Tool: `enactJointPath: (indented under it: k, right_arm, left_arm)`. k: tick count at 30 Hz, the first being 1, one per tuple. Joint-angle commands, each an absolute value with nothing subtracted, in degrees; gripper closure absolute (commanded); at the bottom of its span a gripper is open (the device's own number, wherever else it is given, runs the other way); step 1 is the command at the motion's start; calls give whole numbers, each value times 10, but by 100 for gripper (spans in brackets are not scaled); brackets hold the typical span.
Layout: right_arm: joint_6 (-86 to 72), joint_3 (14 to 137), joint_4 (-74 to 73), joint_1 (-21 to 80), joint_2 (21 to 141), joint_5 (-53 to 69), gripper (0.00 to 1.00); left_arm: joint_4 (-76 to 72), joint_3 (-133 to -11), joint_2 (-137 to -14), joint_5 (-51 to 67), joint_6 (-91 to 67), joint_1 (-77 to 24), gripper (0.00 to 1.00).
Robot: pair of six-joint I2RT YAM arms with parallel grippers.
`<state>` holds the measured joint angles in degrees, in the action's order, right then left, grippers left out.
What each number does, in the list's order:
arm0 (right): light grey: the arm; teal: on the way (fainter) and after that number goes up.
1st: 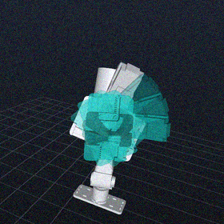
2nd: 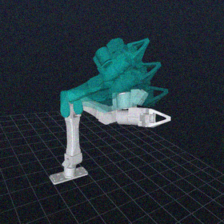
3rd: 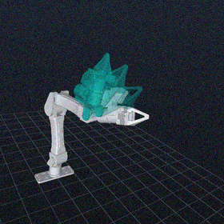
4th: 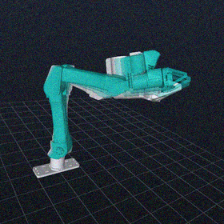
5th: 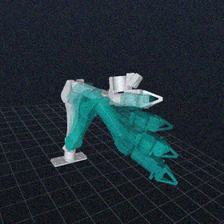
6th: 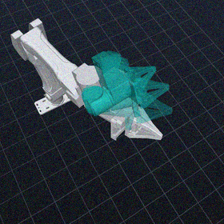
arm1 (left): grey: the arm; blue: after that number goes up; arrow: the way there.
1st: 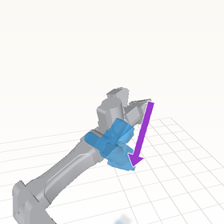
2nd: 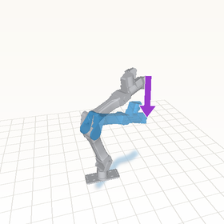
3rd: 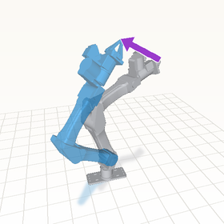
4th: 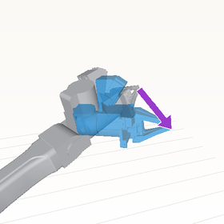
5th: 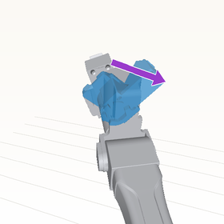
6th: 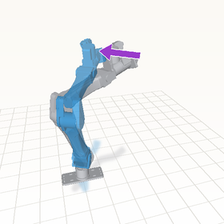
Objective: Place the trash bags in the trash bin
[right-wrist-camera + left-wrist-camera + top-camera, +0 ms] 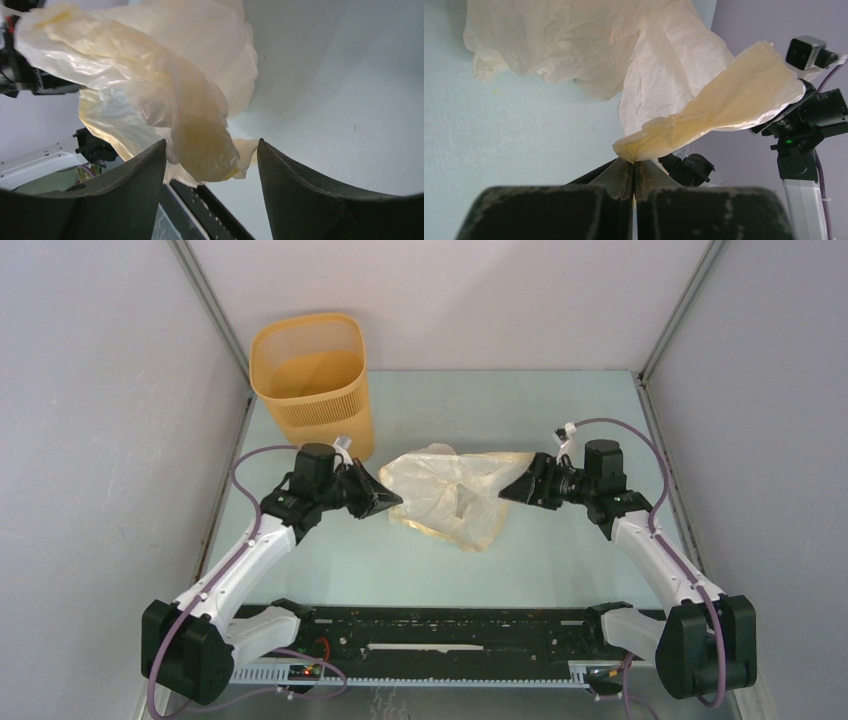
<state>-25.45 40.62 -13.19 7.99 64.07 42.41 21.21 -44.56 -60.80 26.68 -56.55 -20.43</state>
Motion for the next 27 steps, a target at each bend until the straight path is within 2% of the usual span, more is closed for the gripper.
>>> enactJointPath:
  k: [1,6,14,18,22,27]
  right_arm:
    - [-298,415,4,78,635,429,26]
    - [-288,414,-17,76,634,437,34]
    - [-273,407,-11,59,638,428,24]
    - [-279,407,-6,53,645,443,25]
    - [-284,406,-5,61,646,465,29]
    - [-295,372,-5,77,606,449,27]
  left_arm:
    - [192,-460,-611,287,-569,-200,100]
    - [193,-467,-607,289,-566,-199,100]
    - [194,-462,-605,296,-563,-197,100]
    - [194,-462,-603,296,-563,-197,100]
    - [194,-461,-603,297,-561,-197,100]
    - [193,-465,-605,297,-560,-197,100]
